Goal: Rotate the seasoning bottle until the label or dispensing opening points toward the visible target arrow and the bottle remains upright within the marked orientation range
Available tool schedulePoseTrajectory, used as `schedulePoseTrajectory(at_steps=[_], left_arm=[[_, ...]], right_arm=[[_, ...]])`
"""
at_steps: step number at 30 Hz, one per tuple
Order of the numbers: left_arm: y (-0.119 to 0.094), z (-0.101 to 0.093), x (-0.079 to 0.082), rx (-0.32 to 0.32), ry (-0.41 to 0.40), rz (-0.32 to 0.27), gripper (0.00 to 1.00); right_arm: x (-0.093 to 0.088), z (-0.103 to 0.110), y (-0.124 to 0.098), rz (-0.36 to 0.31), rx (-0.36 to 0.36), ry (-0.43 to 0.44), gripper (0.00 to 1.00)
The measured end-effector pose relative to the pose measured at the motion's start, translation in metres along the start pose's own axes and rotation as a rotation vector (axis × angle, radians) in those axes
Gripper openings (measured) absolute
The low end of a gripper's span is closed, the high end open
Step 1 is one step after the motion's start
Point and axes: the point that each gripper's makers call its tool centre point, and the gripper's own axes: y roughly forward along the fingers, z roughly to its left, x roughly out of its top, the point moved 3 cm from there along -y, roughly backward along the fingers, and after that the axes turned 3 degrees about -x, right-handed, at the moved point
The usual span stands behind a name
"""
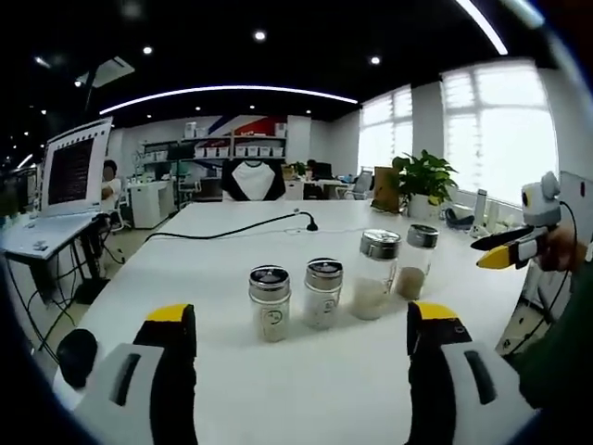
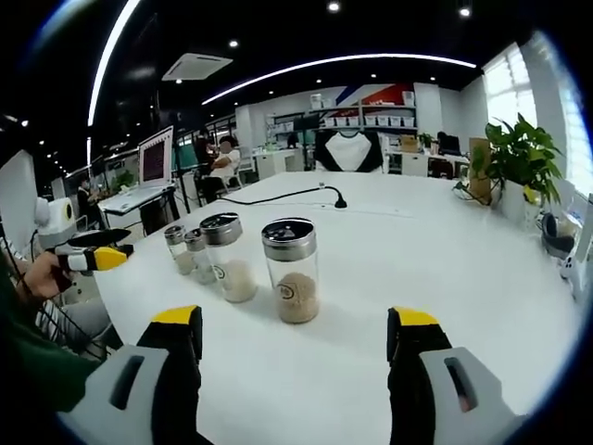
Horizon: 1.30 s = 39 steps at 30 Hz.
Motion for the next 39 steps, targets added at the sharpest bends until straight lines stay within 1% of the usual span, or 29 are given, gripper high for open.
schedulePoseTrajectory(at_steps=[5, 7, 10, 12, 15, 17, 19, 21, 25, 26, 29, 32, 36, 39], left_arm=[[-0.005, 0.001, 0.006, 0.012, -0.001, -0.019, 0.99], [-0.007, 0.000, 0.009, 0.018, 0.008, -0.041, 0.99], [-0.009, 0.001, 0.011, 0.037, 0.031, -0.059, 0.99], [-0.009, 0.000, 0.009, 0.042, 0.040, -0.061, 0.99], [-0.008, 0.000, 0.006, 0.043, 0.017, -0.052, 0.99], [-0.008, 0.000, 0.006, 0.043, 0.014, -0.056, 0.98], [-0.009, 0.000, 0.004, 0.049, 0.002, -0.047, 0.98], [-0.009, -0.002, 0.005, 0.042, -0.011, -0.052, 0.98], [-0.008, -0.007, 0.010, 0.032, -0.020, -0.042, 0.97], [-0.008, -0.009, 0.012, 0.033, -0.015, -0.044, 0.97], [-0.007, -0.013, 0.014, 0.028, -0.002, -0.049, 0.97], [-0.006, -0.016, 0.011, 0.029, 0.006, -0.036, 0.97], [-0.007, -0.017, 0.008, 0.039, 0.014, -0.032, 0.99], [-0.009, -0.016, 0.007, 0.050, 0.008, -0.023, 1.00]], right_arm=[[0.001, 0.001, 0.001, -0.003, 0.007, 0.006, 0.90], [0.001, 0.001, 0.002, -0.009, 0.006, 0.002, 0.92], [0.002, 0.002, 0.002, -0.035, 0.004, 0.010, 0.94], [-0.002, 0.001, 0.005, -0.046, 0.005, 0.022, 0.95], [-0.007, 0.001, 0.007, -0.036, 0.001, 0.015, 0.98], [-0.009, -0.001, 0.007, -0.024, -0.011, 0.001, 0.98], [-0.009, -0.002, 0.005, -0.023, -0.019, -0.003, 0.99], [-0.009, -0.004, 0.004, -0.023, -0.027, 0.007, 0.99], [-0.011, -0.008, 0.000, 0.008, -0.055, 0.050, 0.98], [-0.010, -0.007, 0.000, -0.003, -0.051, 0.053, 0.98], [-0.009, -0.005, -0.002, -0.004, -0.049, 0.058, 0.98], [-0.006, -0.005, -0.005, -0.016, -0.051, 0.068, 0.98], [-0.006, -0.004, -0.003, -0.029, -0.049, 0.077, 0.98], [-0.008, -0.001, 0.000, -0.016, -0.045, 0.076, 0.98]])
